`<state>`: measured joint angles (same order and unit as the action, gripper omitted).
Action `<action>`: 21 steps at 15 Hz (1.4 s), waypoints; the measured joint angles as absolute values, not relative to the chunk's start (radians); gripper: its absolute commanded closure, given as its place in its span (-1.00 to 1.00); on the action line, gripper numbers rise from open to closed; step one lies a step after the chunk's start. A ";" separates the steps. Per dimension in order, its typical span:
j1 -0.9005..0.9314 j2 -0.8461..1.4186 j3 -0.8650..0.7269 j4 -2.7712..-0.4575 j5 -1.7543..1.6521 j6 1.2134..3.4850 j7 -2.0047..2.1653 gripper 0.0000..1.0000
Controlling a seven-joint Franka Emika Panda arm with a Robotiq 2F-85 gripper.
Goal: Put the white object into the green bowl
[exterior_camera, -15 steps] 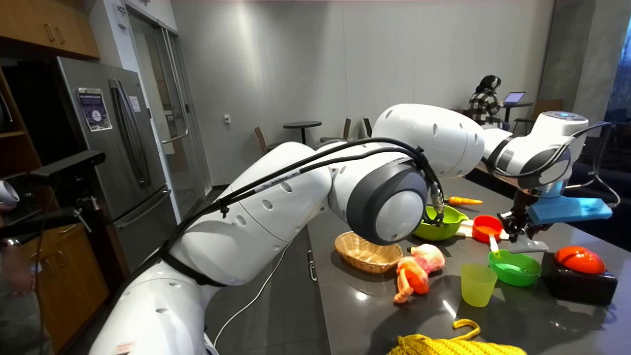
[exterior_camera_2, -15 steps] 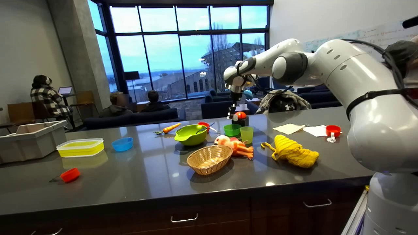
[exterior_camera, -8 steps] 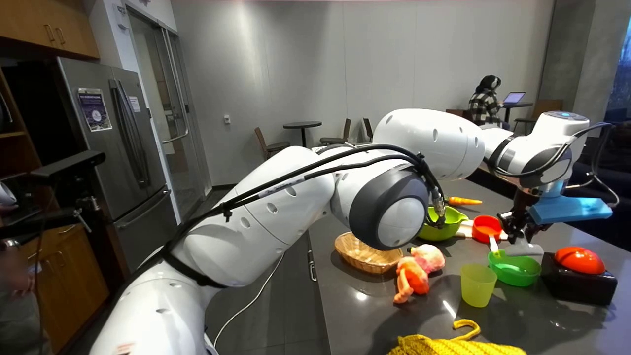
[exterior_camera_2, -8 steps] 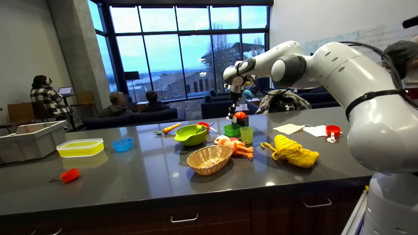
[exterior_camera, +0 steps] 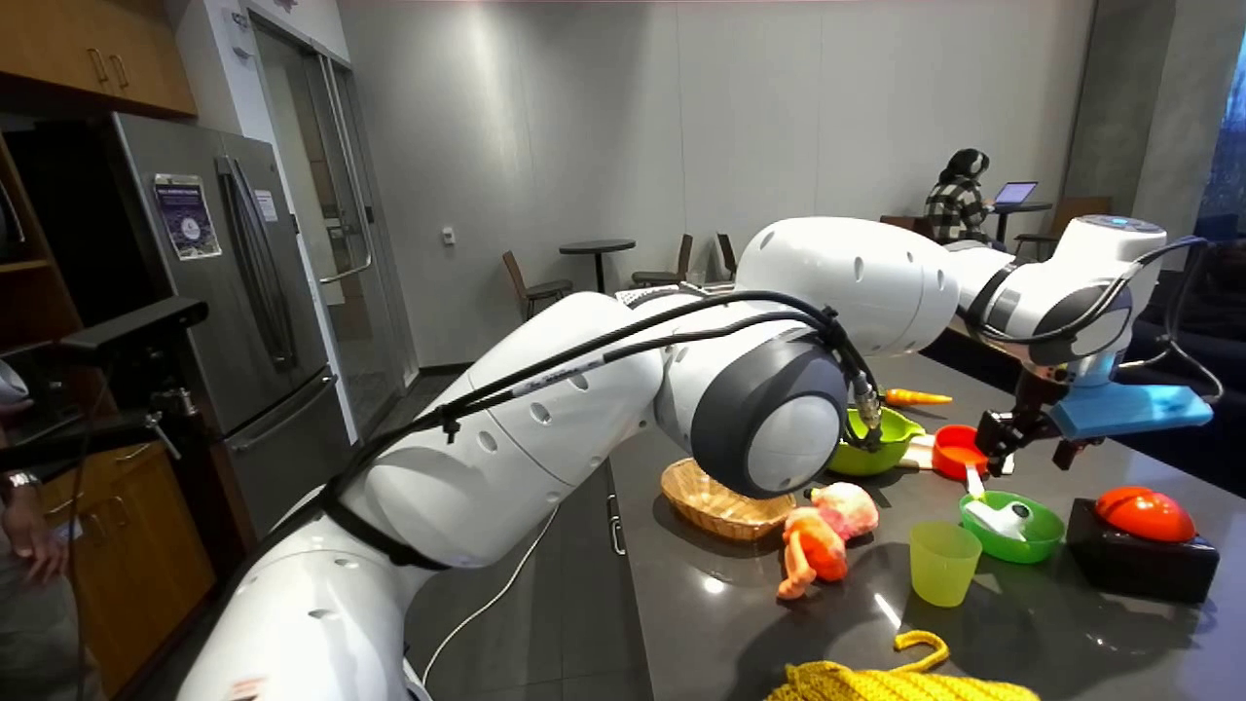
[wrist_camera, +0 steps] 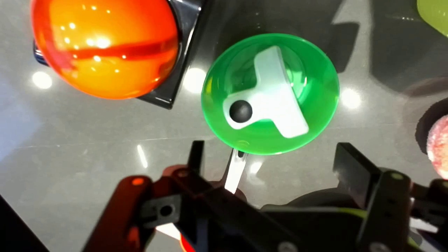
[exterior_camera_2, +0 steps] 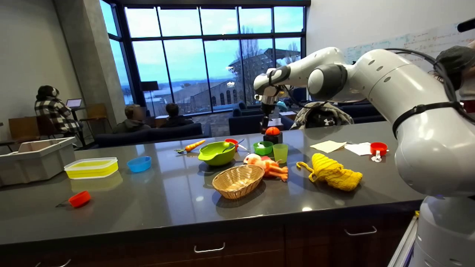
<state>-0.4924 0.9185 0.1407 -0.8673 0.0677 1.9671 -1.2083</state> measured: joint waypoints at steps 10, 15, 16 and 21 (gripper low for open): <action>-0.542 0.870 0.053 -0.893 0.068 1.991 -1.026 -1.00; -0.560 0.795 0.051 -0.982 0.077 1.814 -1.011 -1.00; -0.561 0.776 0.054 -1.008 0.083 1.789 -1.011 -1.00; -0.560 0.623 0.055 -1.208 0.092 1.758 -0.957 -1.00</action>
<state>-0.5596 0.6227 0.0551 -1.2078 0.0920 1.7579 -0.9573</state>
